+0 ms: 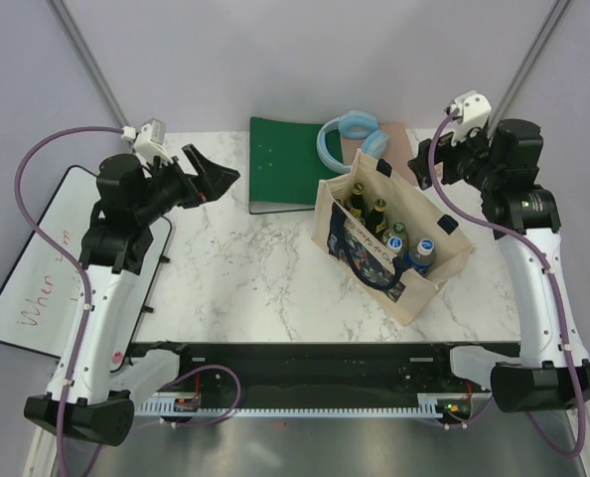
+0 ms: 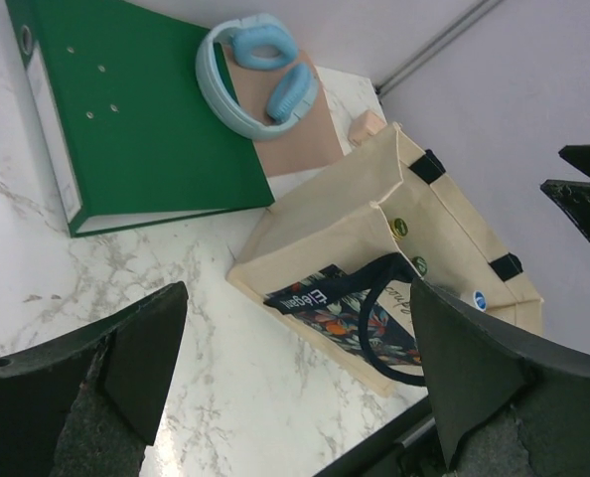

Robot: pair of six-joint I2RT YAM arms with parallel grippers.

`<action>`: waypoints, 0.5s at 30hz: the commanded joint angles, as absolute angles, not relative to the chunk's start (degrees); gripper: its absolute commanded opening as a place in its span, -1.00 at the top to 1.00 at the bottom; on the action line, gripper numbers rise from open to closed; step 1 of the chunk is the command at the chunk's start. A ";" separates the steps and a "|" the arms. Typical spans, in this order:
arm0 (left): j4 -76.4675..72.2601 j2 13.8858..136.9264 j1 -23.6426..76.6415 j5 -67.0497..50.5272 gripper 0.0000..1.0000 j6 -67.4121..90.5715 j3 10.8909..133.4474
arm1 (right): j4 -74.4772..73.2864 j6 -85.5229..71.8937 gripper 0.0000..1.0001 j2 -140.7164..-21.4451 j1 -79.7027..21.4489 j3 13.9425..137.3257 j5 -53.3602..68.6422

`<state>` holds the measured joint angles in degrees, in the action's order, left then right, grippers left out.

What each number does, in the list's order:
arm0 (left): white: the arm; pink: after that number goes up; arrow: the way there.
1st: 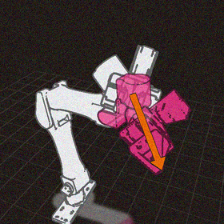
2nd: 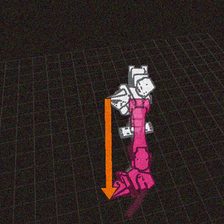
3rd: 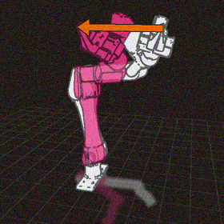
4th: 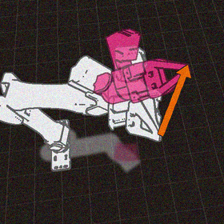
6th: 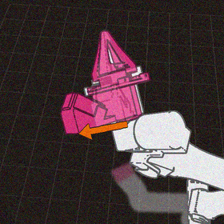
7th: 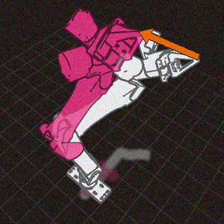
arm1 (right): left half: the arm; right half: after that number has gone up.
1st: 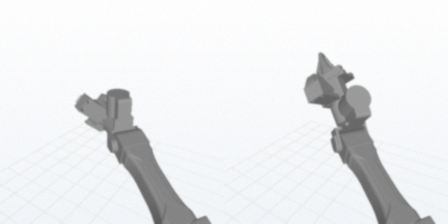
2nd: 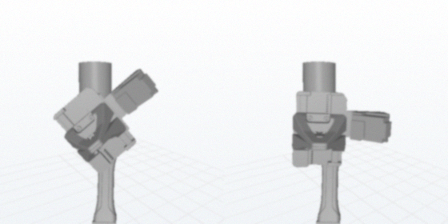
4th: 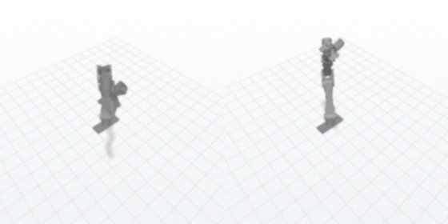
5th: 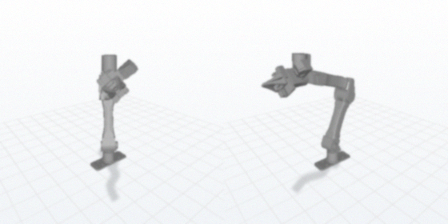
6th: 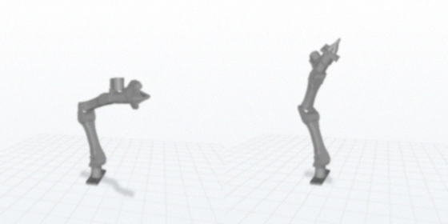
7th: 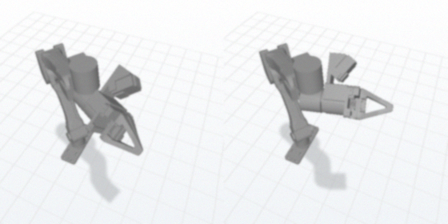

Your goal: Take the beverage out of the canvas bag

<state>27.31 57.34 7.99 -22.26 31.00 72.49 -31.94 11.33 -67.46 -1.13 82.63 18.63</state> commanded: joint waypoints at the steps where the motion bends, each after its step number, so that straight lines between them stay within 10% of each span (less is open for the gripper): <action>1: 26.98 59.67 10.28 -27.25 -0.98 35.59 74.18 | -39.27 19.15 -0.96 -71.27 -1.58 89.63 38.56; 15: 28.57 73.30 31.28 -13.98 -0.89 39.64 80.16 | -49.48 19.87 -0.96 -79.10 -12.91 91.85 34.82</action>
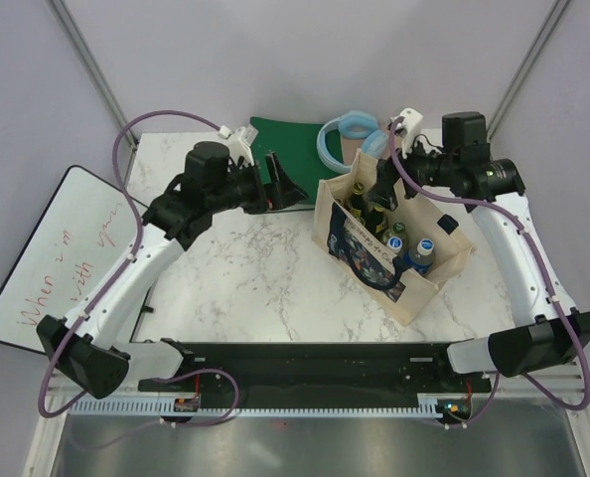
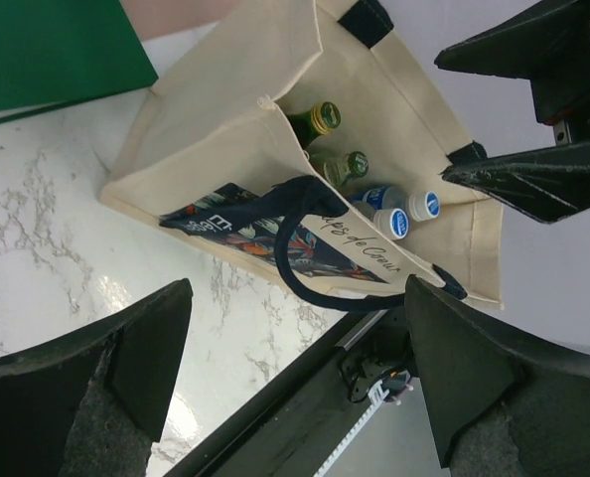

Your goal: Take the beverage out of the canvas bag

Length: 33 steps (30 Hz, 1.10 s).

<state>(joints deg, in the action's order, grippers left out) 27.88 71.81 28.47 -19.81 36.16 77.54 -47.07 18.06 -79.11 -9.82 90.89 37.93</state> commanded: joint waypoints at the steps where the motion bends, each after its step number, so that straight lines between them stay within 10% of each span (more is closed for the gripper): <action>1: 28.56 73.74 32.25 -13.54 -0.89 39.73 80.24 | -49.66 19.25 -0.93 -79.62 -13.79 91.41 32.46; 15: 28.57 76.82 33.05 -11.07 -0.89 37.09 81.30 | -49.57 14.06 0.03 -86.30 -15.82 88.33 17.24; 33: 28.65 76.20 33.05 -10.55 -0.89 35.60 79.46 | -46.15 13.89 -0.04 -91.23 -17.84 84.90 12.66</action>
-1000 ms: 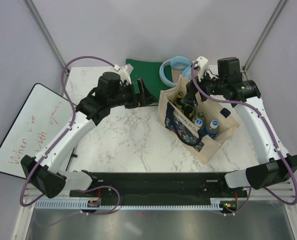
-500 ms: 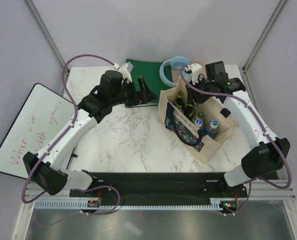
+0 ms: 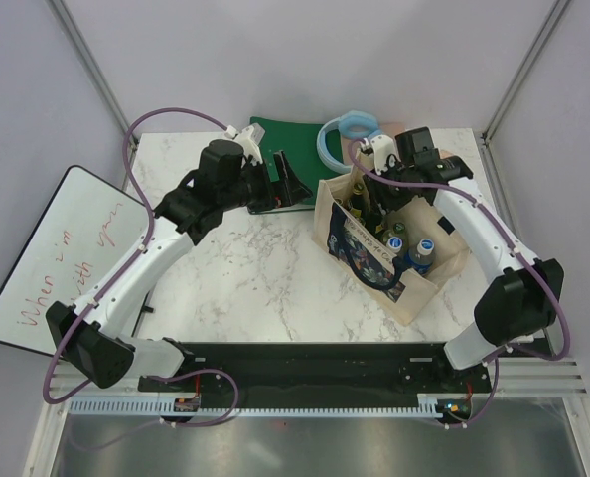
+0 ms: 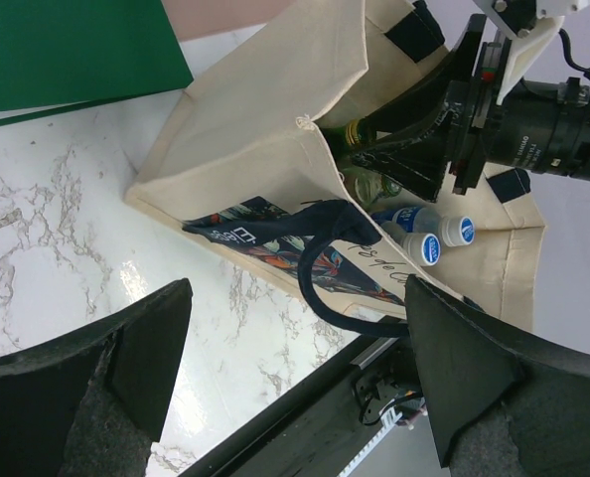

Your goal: Take the beverage out of the canvas bag

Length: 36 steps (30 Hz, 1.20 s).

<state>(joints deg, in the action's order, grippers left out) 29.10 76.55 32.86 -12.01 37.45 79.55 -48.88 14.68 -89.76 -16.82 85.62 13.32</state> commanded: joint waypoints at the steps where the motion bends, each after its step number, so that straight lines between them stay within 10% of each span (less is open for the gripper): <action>1: 28.74 76.20 33.05 -10.37 -0.89 35.60 79.37 | -45.79 13.89 -0.03 -91.40 -17.93 84.55 12.05; 13: 28.74 75.41 33.05 -9.84 -0.89 35.16 78.49 | -44.91 14.76 0.12 -90.97 -19.07 82.18 9.85; 21: 28.74 74.97 33.05 -9.93 -0.89 34.37 79.19 | -43.68 16.96 1.00 -87.72 -19.16 83.67 11.86; 36: 26.54 76.02 34.98 -11.51 -0.89 30.50 83.49 | -45.17 20.13 1.00 -79.02 -18.64 98.86 17.14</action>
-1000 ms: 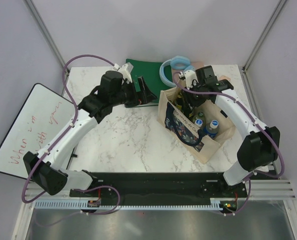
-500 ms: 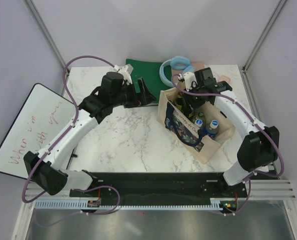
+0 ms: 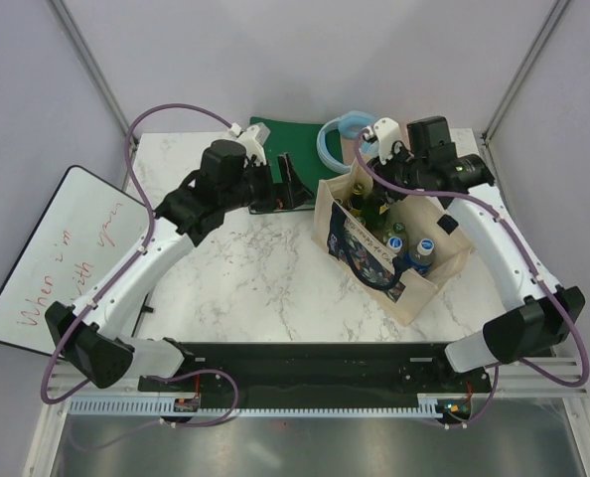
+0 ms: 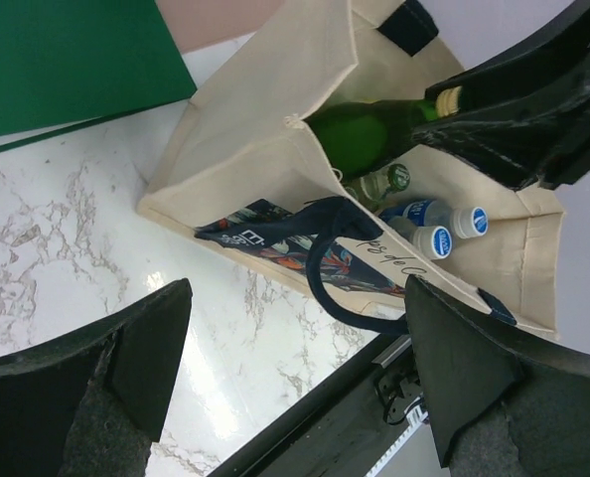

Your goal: Take the beverage out of the canvas bag

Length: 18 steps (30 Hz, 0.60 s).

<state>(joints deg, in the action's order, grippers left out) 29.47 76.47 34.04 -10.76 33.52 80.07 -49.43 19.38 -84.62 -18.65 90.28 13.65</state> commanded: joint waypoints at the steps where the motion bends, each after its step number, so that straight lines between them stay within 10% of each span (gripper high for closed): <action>1: 26.54 76.20 35.15 -11.51 -0.88 30.41 83.76 | -45.18 19.95 1.00 -78.84 -18.63 99.66 17.14; 18: 25.93 79.45 37.26 -12.39 -0.88 29.53 87.27 | -45.26 12.92 1.00 -82.26 -5.54 125.50 22.24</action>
